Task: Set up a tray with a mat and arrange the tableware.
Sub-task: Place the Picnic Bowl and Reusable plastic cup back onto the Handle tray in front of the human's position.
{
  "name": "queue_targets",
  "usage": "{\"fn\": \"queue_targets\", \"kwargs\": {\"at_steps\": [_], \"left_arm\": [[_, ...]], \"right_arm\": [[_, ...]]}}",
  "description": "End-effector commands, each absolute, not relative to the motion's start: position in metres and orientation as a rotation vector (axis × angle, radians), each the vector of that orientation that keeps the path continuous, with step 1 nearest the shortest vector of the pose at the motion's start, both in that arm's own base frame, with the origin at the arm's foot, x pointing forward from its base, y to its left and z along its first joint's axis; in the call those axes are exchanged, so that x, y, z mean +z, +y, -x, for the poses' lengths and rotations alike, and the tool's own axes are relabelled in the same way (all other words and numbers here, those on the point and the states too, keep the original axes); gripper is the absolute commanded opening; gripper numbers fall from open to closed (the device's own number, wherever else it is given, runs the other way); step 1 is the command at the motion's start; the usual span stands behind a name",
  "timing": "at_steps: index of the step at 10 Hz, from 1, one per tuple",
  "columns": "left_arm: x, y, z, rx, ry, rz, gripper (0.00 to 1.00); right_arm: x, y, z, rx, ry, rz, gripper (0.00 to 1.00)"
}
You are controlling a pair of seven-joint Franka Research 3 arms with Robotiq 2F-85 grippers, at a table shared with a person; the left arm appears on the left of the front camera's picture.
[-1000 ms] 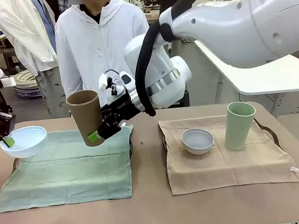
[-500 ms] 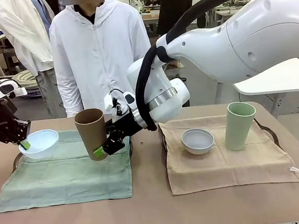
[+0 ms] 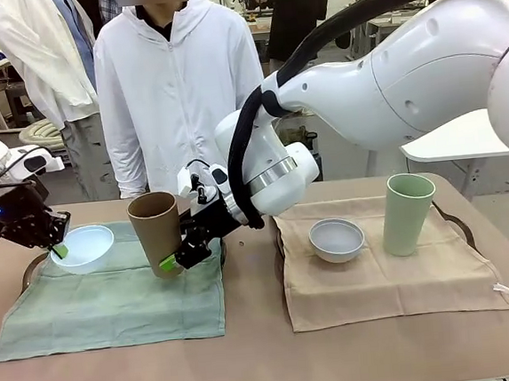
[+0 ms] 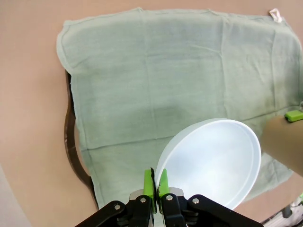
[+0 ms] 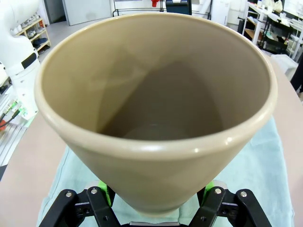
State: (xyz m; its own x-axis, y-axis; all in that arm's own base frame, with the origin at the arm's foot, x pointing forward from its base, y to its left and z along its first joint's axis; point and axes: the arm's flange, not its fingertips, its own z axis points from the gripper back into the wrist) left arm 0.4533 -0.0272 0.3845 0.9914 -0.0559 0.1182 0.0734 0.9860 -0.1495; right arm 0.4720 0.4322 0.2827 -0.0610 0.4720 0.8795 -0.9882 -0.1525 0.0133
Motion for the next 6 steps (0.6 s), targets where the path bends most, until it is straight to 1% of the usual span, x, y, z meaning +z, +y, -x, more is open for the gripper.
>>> {"fn": "queue_targets", "kwargs": {"at_steps": [1, 6], "left_arm": [[0.374, -0.033, -0.456, -0.059, -0.129, 0.159, 0.04], [0.356, -0.037, -0.459, -0.084, -0.122, 0.167, 0.04]], "right_arm": [[0.274, 0.436, -0.475, 1.525, -0.824, -0.919, 0.80], [0.262, 0.434, -0.482, 1.519, -0.823, -0.929, 0.80]]}}
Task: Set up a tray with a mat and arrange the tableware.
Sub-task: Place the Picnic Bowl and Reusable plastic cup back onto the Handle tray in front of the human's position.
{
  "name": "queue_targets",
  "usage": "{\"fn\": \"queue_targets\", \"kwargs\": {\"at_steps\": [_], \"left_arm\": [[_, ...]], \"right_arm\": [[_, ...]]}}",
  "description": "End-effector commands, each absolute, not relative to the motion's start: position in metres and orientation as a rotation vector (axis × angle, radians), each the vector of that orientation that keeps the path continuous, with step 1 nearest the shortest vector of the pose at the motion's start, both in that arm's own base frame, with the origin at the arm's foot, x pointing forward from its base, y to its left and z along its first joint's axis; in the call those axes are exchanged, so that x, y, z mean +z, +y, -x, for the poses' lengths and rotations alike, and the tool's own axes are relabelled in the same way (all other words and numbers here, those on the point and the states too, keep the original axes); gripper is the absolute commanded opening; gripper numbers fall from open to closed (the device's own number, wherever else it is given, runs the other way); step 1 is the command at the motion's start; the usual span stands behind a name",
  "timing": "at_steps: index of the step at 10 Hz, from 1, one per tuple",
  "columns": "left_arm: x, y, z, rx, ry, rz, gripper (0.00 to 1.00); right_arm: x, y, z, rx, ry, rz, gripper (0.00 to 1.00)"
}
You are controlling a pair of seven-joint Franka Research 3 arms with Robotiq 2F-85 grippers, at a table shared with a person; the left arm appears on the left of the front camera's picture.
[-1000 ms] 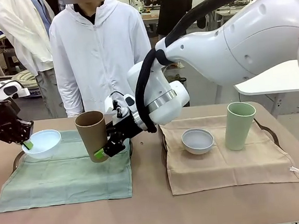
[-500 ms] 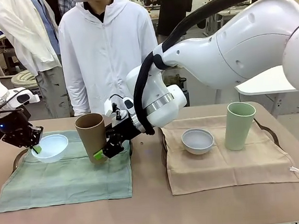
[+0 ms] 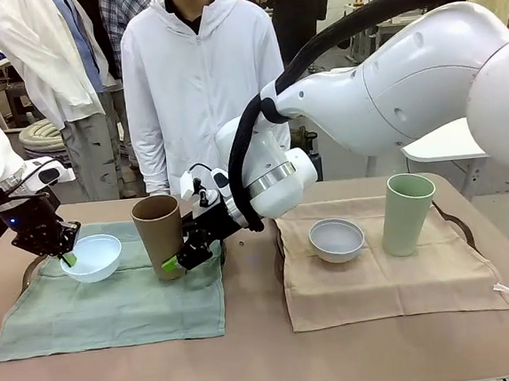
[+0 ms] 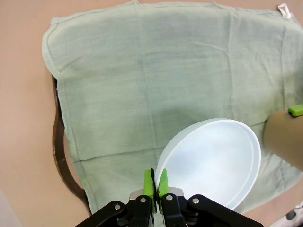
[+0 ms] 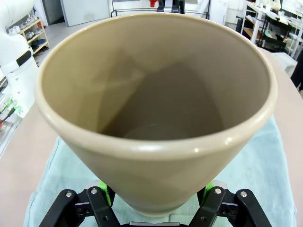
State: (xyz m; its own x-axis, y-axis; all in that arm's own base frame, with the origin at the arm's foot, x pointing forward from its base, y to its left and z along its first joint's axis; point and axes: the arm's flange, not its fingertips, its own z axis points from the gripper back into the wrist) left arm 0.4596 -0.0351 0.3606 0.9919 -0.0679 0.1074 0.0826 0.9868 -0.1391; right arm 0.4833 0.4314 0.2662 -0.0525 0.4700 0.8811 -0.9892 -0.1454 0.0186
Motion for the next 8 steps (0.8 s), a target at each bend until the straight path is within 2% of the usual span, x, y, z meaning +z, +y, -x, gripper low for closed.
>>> {"fn": "queue_targets", "kwargs": {"at_steps": [1, 2, 3, 4, 5, 6, 7, 8], "left_arm": [[0.353, -0.038, -0.460, -0.088, -0.110, 0.166, 0.04], [0.351, -0.038, -0.460, -0.084, -0.095, 0.159, 0.04], [0.351, -0.039, -0.460, -0.086, -0.090, 0.164, 0.64], [0.351, -0.039, -0.460, -0.090, -0.084, 0.163, 0.64], [0.351, -0.039, -0.459, -0.094, -0.080, 0.163, 1.00], [0.352, -0.038, -0.459, -0.098, -0.076, 0.159, 0.68], [0.355, -0.038, -0.457, -0.103, -0.077, 0.151, 1.00], [0.360, -0.037, -0.454, -0.109, -0.082, 0.148, 0.88]], "right_arm": [[0.261, 0.434, -0.483, 1.524, -0.818, -0.925, 0.80], [0.261, 0.434, -0.483, 1.526, -0.806, -0.928, 0.80], [0.261, 0.432, -0.483, 1.523, -0.795, -0.927, 1.00], [0.261, 0.430, -0.483, 1.514, -0.787, -0.922, 1.00], [0.263, 0.427, -0.483, 1.507, -0.784, -0.916, 1.00], [0.265, 0.425, -0.483, 1.495, -0.779, -0.901, 1.00], [0.268, 0.422, -0.482, 1.485, -0.735, -0.876, 1.00], [0.274, 0.416, -0.481, 1.471, -0.667, -0.850, 1.00]]}}
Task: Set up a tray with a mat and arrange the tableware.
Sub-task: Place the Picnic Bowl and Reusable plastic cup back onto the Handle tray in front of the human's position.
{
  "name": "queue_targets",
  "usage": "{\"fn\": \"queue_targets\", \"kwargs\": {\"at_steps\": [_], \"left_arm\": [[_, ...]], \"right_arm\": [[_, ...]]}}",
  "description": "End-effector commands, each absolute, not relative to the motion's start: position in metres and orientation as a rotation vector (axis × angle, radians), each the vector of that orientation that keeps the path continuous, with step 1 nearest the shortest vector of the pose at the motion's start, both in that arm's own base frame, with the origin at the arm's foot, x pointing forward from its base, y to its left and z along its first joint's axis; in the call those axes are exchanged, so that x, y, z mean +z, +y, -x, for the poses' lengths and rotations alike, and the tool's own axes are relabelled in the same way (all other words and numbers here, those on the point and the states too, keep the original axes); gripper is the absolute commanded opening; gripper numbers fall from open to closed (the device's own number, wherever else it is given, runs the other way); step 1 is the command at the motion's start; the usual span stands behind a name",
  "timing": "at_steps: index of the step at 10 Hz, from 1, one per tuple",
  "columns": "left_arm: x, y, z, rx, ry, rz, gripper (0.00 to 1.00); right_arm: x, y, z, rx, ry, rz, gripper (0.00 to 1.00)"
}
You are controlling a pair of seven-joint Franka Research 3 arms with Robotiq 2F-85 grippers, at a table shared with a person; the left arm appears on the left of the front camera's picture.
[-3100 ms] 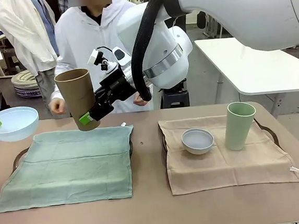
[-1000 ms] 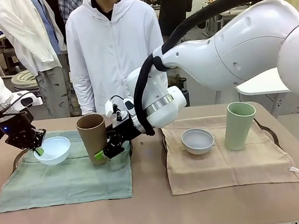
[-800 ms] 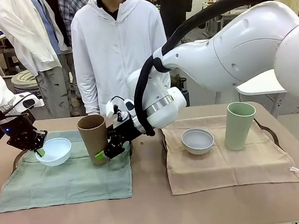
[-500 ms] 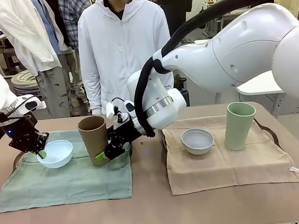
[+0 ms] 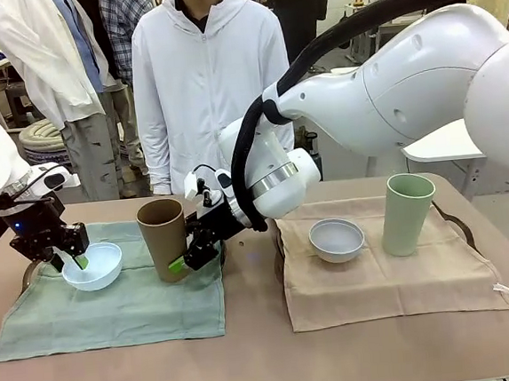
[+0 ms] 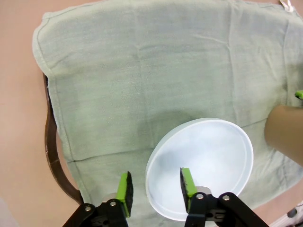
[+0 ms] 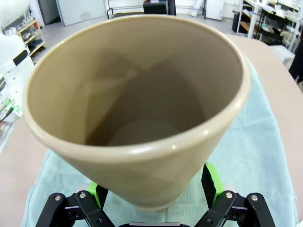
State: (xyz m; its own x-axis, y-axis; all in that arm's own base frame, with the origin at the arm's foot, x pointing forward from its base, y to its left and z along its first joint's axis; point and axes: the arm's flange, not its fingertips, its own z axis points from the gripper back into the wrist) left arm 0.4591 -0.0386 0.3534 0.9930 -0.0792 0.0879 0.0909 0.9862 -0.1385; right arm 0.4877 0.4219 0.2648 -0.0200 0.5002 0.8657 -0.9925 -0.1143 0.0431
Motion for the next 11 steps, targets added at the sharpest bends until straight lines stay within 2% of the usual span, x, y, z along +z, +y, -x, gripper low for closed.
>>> {"fn": "queue_targets", "kwargs": {"at_steps": [1, 3, 4, 5, 7, 9, 11], "left_arm": [[0.364, -0.035, -0.452, -0.112, -0.089, 0.148, 1.00], [0.370, -0.033, -0.450, -0.127, -0.099, 0.151, 1.00], [0.374, -0.031, -0.445, -0.142, -0.096, 0.146, 0.84], [0.382, -0.030, -0.440, -0.162, -0.097, 0.131, 0.93], [0.409, -0.034, -0.420, -0.267, -0.101, 0.097, 0.93], [0.447, -0.047, -0.391, -0.372, -0.119, 0.021, 0.93], [0.482, -0.060, -0.368, -0.406, -0.120, -0.062, 0.93]], "right_arm": [[0.282, 0.407, -0.480, 1.438, -0.606, -0.812, 1.00], [0.298, 0.388, -0.479, 1.405, -0.566, -0.733, 1.00], [0.307, 0.378, -0.475, 1.383, -0.515, -0.711, 1.00], [0.325, 0.370, -0.470, 1.352, -0.457, -0.675, 1.00], [0.377, 0.349, -0.456, 1.203, -0.279, -0.517, 1.00], [0.427, 0.333, -0.447, 0.938, -0.121, -0.417, 1.00], [0.466, 0.324, -0.439, 0.759, -0.088, -0.311, 1.00]]}}
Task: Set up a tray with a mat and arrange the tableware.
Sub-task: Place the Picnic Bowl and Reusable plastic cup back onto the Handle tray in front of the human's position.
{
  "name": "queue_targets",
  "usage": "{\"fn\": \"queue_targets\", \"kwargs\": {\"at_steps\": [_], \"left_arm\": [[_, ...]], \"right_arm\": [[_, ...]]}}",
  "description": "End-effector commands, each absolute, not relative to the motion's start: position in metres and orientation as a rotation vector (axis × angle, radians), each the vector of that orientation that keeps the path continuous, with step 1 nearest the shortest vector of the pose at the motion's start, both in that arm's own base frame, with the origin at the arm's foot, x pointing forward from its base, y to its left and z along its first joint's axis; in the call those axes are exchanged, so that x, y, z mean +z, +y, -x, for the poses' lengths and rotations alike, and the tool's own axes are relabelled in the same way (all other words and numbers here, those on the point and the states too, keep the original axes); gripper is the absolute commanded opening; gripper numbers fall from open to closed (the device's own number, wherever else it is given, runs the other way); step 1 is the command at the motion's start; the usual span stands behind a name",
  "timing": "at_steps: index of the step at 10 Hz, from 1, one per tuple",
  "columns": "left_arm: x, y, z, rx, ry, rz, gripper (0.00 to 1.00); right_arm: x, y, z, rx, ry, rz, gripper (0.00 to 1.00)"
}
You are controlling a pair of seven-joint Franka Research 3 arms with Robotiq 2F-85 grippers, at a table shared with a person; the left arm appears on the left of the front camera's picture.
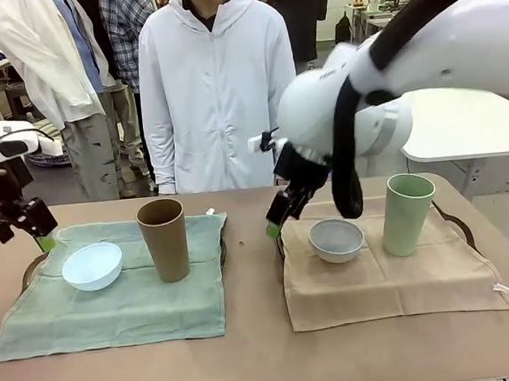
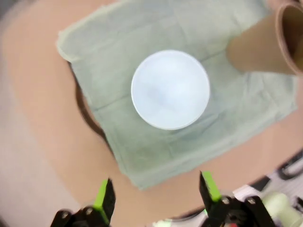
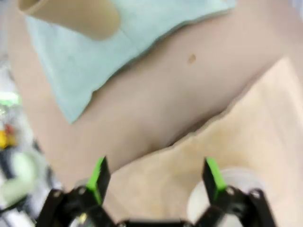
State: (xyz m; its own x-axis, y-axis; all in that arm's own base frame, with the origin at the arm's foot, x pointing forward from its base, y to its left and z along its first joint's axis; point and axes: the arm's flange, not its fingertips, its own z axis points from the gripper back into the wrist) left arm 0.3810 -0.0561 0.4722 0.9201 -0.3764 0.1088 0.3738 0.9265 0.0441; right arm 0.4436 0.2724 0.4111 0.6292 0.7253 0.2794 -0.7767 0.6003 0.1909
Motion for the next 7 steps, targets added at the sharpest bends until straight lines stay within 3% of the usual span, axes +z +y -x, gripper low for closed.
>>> {"fn": "queue_targets", "kwargs": {"at_steps": [1, 4, 7], "left_arm": [[0.499, -0.069, -0.363, -0.404, -0.131, -0.074, 0.93], [0.539, -0.105, -0.357, -0.390, -0.139, -0.069, 0.93], [0.573, -0.123, -0.374, -0.262, -0.054, 0.004, 0.93]], "right_arm": [[0.489, 0.322, -0.431, 0.678, -0.053, -0.243, 1.00], [0.542, 0.329, -0.403, 0.485, 0.061, -0.095, 1.00], [0.550, 0.319, -0.378, 0.346, 0.185, 0.038, 1.00]]}}
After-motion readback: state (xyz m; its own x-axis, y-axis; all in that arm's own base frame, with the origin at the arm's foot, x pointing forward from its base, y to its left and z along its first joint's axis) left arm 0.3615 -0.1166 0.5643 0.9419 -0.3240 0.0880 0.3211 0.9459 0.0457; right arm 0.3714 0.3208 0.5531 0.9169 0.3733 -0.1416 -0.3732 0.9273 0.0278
